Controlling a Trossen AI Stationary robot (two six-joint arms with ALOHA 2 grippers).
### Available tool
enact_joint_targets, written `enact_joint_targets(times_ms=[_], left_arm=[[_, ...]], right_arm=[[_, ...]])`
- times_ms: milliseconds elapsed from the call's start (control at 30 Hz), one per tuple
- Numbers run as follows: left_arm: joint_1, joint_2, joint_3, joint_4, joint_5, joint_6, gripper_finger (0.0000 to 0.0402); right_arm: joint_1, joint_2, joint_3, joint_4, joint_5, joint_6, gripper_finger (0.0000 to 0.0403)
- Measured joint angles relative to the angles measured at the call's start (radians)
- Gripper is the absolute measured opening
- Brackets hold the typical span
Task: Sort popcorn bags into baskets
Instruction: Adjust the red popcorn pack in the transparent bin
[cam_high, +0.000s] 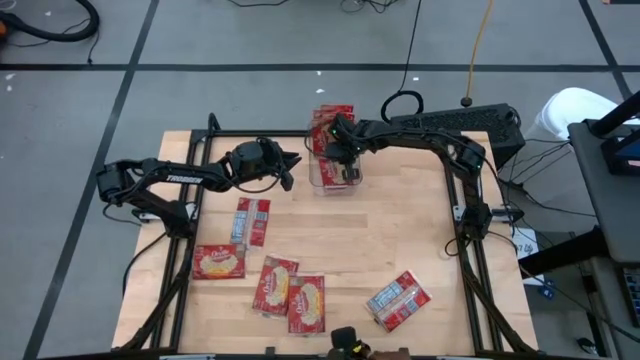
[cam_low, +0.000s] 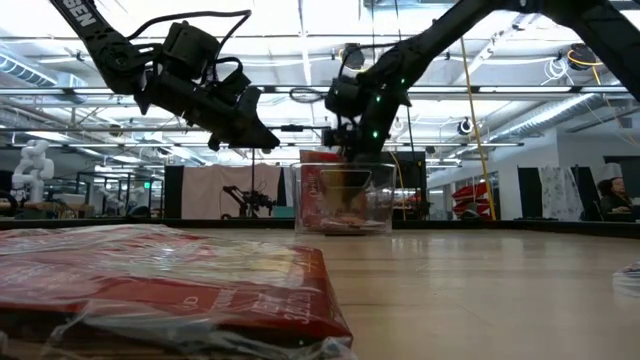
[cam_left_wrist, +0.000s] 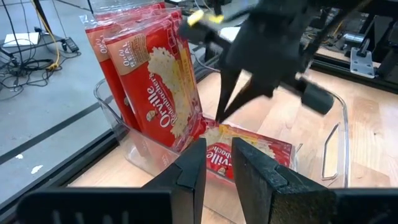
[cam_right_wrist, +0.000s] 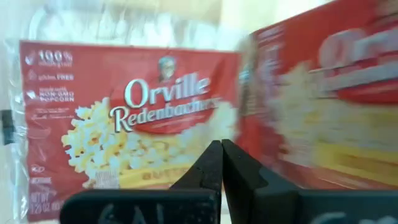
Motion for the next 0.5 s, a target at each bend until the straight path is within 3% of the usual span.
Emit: enact_joint_targets(times_ms=[200, 333, 500], left_arm=[[0.000, 0.000, 0.000, -0.006, 0.000, -0.003, 0.0081], [0.000, 0.000, 0.000, -0.006, 0.000, -0.006, 0.0081], [-0.004, 0.000, 0.000, -0.006, 0.000, -0.011, 0.0081]], right_arm=[[0.000, -0.056, 0.000, -0.005, 0.010, 0.056, 0.0000], [-0.001, -0.067, 0.001, -0.015, 0.098, 0.216, 0.0000], [0.046, -0.068, 0.000, -0.034, 0.127, 0.391, 0.0010]])
